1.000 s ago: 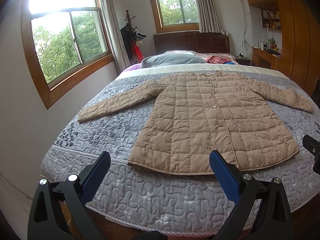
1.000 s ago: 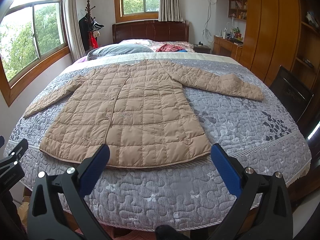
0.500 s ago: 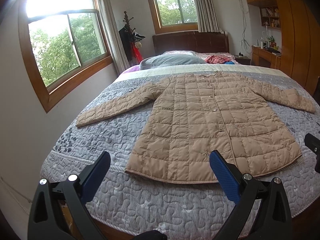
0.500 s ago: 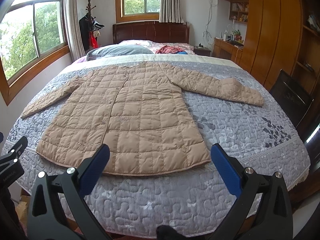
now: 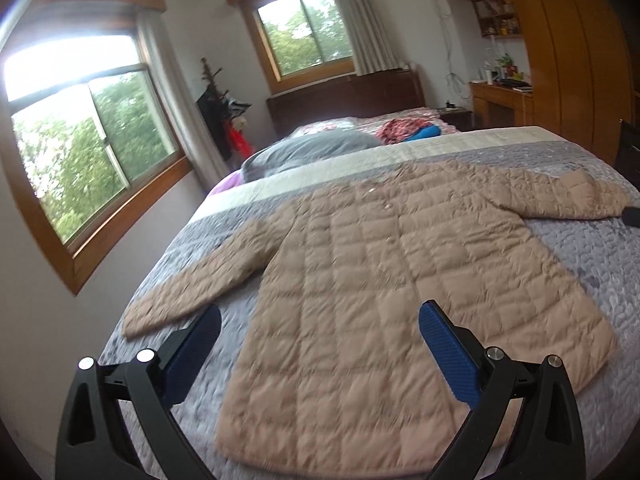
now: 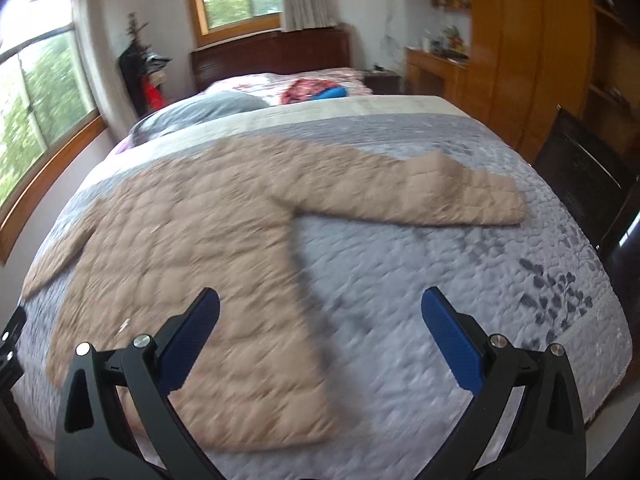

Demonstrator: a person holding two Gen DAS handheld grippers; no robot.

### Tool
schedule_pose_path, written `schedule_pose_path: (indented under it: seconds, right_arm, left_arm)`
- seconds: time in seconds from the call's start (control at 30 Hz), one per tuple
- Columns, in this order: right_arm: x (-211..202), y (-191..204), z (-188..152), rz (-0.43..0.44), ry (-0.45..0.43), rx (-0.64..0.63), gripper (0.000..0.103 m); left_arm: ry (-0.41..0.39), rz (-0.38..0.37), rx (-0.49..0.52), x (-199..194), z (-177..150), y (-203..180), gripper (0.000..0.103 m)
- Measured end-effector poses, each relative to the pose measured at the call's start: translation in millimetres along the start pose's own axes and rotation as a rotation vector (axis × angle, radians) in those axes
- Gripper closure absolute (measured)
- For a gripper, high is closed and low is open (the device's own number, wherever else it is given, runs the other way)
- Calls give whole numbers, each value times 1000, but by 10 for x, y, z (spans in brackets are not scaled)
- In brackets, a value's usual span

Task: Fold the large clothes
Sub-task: 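Move both tools over the coat toward its sleeves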

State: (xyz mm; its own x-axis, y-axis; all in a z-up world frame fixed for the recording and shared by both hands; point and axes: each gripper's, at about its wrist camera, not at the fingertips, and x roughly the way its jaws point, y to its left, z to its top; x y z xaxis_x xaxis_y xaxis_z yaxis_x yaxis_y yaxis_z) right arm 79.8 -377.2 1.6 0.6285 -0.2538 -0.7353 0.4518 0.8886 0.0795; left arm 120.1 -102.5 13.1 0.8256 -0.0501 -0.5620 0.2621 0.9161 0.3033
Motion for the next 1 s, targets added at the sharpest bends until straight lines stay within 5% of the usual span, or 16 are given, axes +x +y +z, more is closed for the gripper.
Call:
schedule_pose_path:
  seconds: [0.23, 0.47, 0.6, 0.73, 1.0]
  right_arm:
    - [763, -1118, 489, -30, 57, 176, 3]
    - [1522, -2169, 713, -102, 182, 307, 3]
    - [1845, -2525, 700, -76, 261, 369, 3]
    - [1996, -2757, 708, -127, 280, 407, 3]
    - [2229, -3225, 664, -139, 309, 522, 2]
  left_arm:
    - [42, -95, 82, 712, 484, -404, 4]
    - [241, -333, 114, 1720, 863, -846, 4]
    - [396, -471, -19, 2356, 988, -904, 4]
    - [475, -529, -210, 2819, 1051, -800, 5]
    - [493, -532, -233, 3149, 1062, -820, 11]
